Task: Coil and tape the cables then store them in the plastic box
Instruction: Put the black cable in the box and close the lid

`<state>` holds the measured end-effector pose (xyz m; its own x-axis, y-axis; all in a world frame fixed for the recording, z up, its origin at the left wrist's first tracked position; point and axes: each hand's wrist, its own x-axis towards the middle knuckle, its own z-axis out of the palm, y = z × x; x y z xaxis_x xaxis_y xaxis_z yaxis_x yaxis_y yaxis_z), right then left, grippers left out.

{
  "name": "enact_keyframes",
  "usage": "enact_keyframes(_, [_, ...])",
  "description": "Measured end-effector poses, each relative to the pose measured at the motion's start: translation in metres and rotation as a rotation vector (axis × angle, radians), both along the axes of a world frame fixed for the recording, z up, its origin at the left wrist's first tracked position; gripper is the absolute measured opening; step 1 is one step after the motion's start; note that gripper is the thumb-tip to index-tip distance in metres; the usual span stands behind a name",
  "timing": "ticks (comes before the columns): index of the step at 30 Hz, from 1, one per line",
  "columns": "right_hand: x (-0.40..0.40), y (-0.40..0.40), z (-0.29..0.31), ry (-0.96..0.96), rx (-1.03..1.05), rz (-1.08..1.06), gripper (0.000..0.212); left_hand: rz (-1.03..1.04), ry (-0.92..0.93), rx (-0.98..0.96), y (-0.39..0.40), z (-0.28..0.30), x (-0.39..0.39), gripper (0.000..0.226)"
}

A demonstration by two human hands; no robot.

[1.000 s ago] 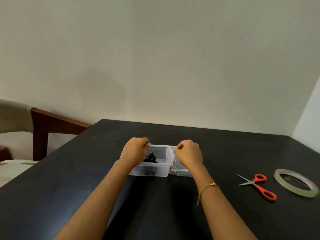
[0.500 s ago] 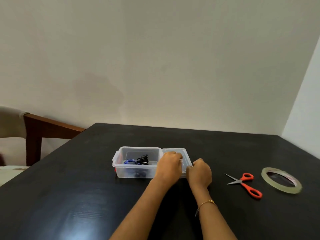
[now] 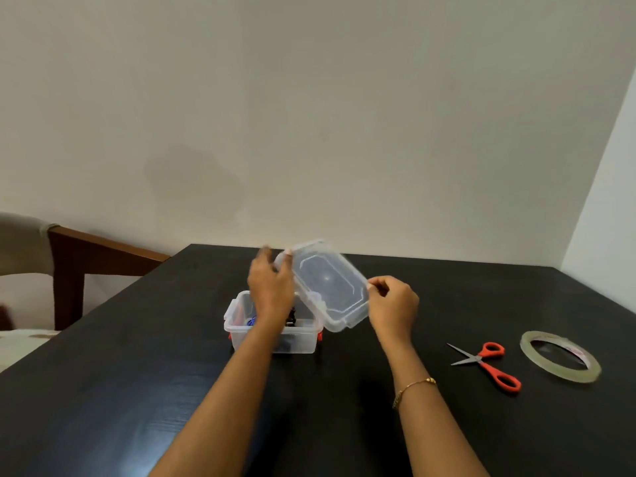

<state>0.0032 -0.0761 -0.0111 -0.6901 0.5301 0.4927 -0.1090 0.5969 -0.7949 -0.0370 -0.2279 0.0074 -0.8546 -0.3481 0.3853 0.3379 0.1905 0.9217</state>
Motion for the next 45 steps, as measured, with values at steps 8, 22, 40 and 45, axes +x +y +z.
enact_keyframes(8, [-0.034, -0.044, 0.005, -0.124, 0.049, 0.215, 0.011, 0.133, -0.191, -0.062, -0.079, -0.016, 0.004, 0.021])
enact_keyframes(22, [-0.077, -0.069, -0.013, -0.271, -0.114, 0.182, 0.009, 0.187, -0.341, 0.043, -0.095, -0.046, -0.008, 0.017])
enact_keyframes(40, [-0.053, -0.041, -0.007, -0.737, -0.524, 0.377, 0.039, 0.005, -0.571, 0.054, -0.091, -0.05, -0.011, 0.025])
enact_keyframes(45, [-0.058, -0.05, -0.006, -0.556, -0.114, 0.153, 0.031, 0.12, -0.378, -0.04, -0.088, -0.043, -0.005, 0.046])
